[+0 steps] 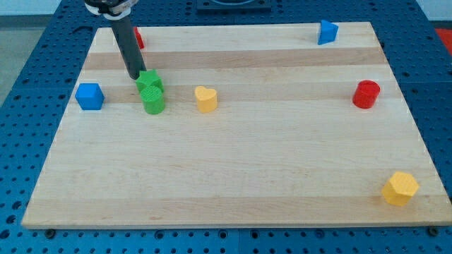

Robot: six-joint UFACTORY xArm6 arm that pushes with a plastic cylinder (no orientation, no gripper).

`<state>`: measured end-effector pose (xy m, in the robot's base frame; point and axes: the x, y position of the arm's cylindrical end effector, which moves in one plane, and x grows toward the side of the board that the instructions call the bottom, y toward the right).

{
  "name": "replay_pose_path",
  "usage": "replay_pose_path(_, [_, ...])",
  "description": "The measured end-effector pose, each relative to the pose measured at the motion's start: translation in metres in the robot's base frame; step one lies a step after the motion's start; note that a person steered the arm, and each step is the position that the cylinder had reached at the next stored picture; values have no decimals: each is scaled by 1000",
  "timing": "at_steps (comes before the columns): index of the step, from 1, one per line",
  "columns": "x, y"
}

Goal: Move your arm to the center of the board

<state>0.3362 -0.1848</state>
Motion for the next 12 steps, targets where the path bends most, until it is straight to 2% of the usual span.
replay_pose_path(1, [-2, 0])
replay_pose_path(2, [-33, 1])
replay_pose_path(8, [-36, 81])
replay_pose_path(12, [0, 88])
